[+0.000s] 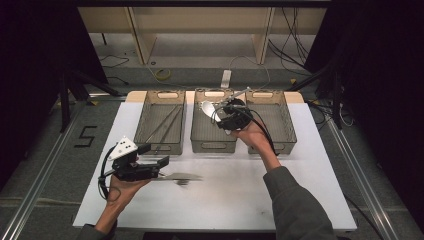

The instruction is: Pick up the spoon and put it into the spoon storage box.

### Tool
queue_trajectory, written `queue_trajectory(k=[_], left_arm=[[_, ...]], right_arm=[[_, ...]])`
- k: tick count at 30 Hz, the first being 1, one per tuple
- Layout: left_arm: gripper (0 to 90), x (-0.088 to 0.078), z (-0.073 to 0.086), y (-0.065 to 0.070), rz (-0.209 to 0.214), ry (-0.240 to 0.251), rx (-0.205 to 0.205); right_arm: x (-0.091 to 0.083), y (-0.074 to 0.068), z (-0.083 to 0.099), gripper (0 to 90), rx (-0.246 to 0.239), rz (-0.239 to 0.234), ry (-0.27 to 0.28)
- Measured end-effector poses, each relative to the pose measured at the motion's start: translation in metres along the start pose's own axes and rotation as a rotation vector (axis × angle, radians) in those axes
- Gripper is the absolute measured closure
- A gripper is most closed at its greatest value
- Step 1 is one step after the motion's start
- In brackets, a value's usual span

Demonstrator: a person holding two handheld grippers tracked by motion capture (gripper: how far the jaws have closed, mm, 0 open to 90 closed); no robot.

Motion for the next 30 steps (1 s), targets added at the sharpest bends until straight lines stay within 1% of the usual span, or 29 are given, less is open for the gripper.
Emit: queue_trajectory(k=[9,13,17,20,24,30], left_arm=[[15.6,0.0,0.0,0.0,0.005,-0.001,0.002],[15.7,0.0,0.0,0.0,0.004,-0.006,0.003],[15.6,0.001,0.0,0.0,0.006,-0.01,0.005],[15.7,0.001,0.0,0.001,0.008,-0.007,0.005],[15.6,0.001,0.0,0.001,0.01,-0.008,0.007],[15.6,0.001,0.0,0.001,0.009,-0.006,0.004]], right_arm=[[0.01,0.003,-0.012,76.9,0.039,0.013,-0.01],[0.017,0.005,-0.014,76.8,0.048,0.026,-0.029],[0.025,0.005,-0.014,76.8,0.037,0.029,-0.054],[0.031,0.004,-0.013,76.8,0.038,0.035,-0.076],[0.037,0.004,-0.014,76.8,0.053,0.039,-0.085],[0.041,0.004,-0.014,76.8,0.059,0.037,-0.1]])
Point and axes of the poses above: each handheld gripper's, and its own axes: x roughly forward along the jaws, z roughly out of its underside, y roughly to its right, the point moved 1 cm from there along x, roughly forward along the jaws, and after that the axes turned 3 degrees about z, right-handed, at the moved point
